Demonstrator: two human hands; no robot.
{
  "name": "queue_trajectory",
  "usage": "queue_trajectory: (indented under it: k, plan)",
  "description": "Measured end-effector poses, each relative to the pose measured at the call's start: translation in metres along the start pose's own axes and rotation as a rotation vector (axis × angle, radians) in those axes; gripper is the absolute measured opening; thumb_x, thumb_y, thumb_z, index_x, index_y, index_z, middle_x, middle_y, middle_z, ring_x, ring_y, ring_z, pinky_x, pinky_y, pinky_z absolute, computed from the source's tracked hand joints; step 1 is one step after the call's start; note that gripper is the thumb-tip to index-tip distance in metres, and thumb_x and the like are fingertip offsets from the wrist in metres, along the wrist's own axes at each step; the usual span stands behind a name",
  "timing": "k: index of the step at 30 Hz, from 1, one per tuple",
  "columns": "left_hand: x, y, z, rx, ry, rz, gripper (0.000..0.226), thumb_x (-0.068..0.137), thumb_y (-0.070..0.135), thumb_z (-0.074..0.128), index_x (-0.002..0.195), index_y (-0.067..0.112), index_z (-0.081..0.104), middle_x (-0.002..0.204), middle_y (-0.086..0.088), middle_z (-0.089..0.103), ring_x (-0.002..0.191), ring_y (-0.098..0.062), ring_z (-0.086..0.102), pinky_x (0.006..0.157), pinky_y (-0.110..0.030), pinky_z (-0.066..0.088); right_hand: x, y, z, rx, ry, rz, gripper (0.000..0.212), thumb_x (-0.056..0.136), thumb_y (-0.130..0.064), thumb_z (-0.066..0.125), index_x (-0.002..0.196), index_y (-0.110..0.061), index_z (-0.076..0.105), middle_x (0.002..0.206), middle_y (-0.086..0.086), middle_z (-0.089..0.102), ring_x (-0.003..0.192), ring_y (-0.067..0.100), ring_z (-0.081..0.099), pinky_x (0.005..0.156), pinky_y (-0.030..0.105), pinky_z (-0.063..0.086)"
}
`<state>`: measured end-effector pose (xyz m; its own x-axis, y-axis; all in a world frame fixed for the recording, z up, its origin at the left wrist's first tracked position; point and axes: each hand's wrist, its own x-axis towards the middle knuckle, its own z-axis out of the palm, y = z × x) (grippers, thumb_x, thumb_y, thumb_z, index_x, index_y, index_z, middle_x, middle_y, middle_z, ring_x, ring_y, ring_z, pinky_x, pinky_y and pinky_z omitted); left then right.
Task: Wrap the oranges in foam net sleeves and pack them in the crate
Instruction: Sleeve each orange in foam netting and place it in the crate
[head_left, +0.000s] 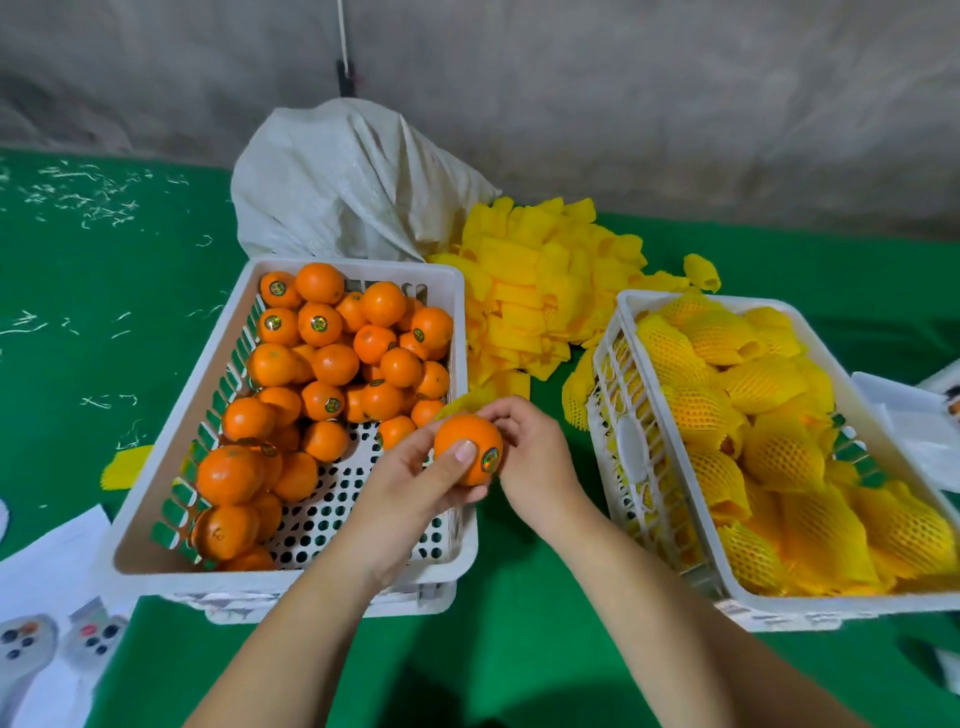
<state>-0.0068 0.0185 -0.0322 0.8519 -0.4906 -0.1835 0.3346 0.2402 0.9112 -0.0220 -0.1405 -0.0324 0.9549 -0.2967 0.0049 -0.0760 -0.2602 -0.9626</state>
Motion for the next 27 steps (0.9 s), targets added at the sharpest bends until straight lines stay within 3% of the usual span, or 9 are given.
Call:
queue_trajectory:
  k: [7,10,14,16,19,21,23,27]
  plan:
    - [0.003,-0.017,-0.013,0.001,0.098,0.056,0.058,0.078,0.033,0.089,0.131,0.022,0.069,0.13,-0.012,0.07,0.111,-0.03,0.073,0.089,-0.044,0.063,-0.002,0.002,0.003,0.207,0.095,0.058,0.024,0.093,-0.004,0.071,0.102,-0.026,0.064,0.086,-0.003,0.076,0.082,0.006,0.071,0.075,0.021,0.054]
    - [0.003,-0.021,-0.014,0.044,0.154,0.104,0.063,0.077,0.025,0.088,0.131,0.036,0.057,0.126,-0.002,0.07,0.105,-0.023,0.075,0.083,-0.041,0.064,-0.001,-0.002,-0.001,0.231,0.13,0.048,0.021,0.095,-0.01,0.068,0.105,-0.026,0.06,0.087,-0.008,0.075,0.081,0.005,0.069,0.081,0.037,0.059]
    - [0.003,-0.021,-0.014,0.136,0.236,0.145,0.081,0.082,0.043,0.089,0.151,0.041,0.046,0.137,0.012,0.061,0.11,-0.005,0.072,0.081,-0.03,0.063,-0.002,-0.01,-0.01,0.171,-0.026,0.033,0.022,0.099,-0.023,0.059,0.111,-0.04,0.05,0.098,-0.01,0.072,0.092,0.006,0.066,0.094,0.043,0.054]
    - [0.004,-0.02,-0.015,0.133,0.318,0.181,0.079,0.08,0.054,0.086,0.148,0.035,0.052,0.136,0.006,0.065,0.112,-0.012,0.072,0.084,-0.033,0.064,-0.005,-0.016,-0.012,0.16,-0.13,0.048,0.022,0.101,-0.03,0.055,0.117,-0.042,0.045,0.116,0.001,0.07,0.108,0.02,0.066,0.104,0.049,0.05]
    - [0.004,-0.02,-0.013,0.197,0.428,0.209,0.071,0.073,0.067,0.077,0.132,0.031,0.059,0.132,-0.011,0.064,0.112,-0.028,0.07,0.089,-0.039,0.061,-0.015,-0.024,0.0,0.127,-0.237,-0.005,0.021,0.101,-0.037,0.049,0.12,-0.043,0.044,0.113,0.006,0.067,0.101,0.027,0.064,0.097,0.047,0.051]
    - [0.004,-0.02,-0.013,0.202,0.384,0.197,0.068,0.078,0.069,0.07,0.132,0.032,0.052,0.136,-0.014,0.058,0.118,-0.029,0.066,0.09,-0.037,0.057,-0.021,-0.025,0.012,0.128,-0.242,-0.065,0.017,0.103,-0.036,0.046,0.118,-0.041,0.045,0.108,0.005,0.063,0.094,0.017,0.06,0.089,0.043,0.051]
    - [0.003,-0.019,-0.014,0.06,0.222,0.154,0.063,0.089,0.056,0.065,0.142,0.027,0.046,0.139,-0.009,0.062,0.124,-0.027,0.063,0.099,-0.04,0.052,-0.021,-0.024,0.02,0.113,-0.188,-0.116,0.016,0.104,-0.032,0.046,0.119,-0.038,0.046,0.101,-0.001,0.057,0.089,0.008,0.056,0.081,0.034,0.048]
    - [0.002,-0.018,-0.014,0.048,0.088,0.106,0.059,0.088,0.037,0.075,0.14,0.03,0.048,0.123,0.004,0.072,0.113,-0.018,0.067,0.094,-0.033,0.054,-0.014,-0.019,0.015,0.06,-0.151,-0.137,0.036,0.102,-0.025,0.059,0.133,-0.036,0.048,0.093,-0.007,0.048,0.081,0.003,0.051,0.077,0.023,0.048]
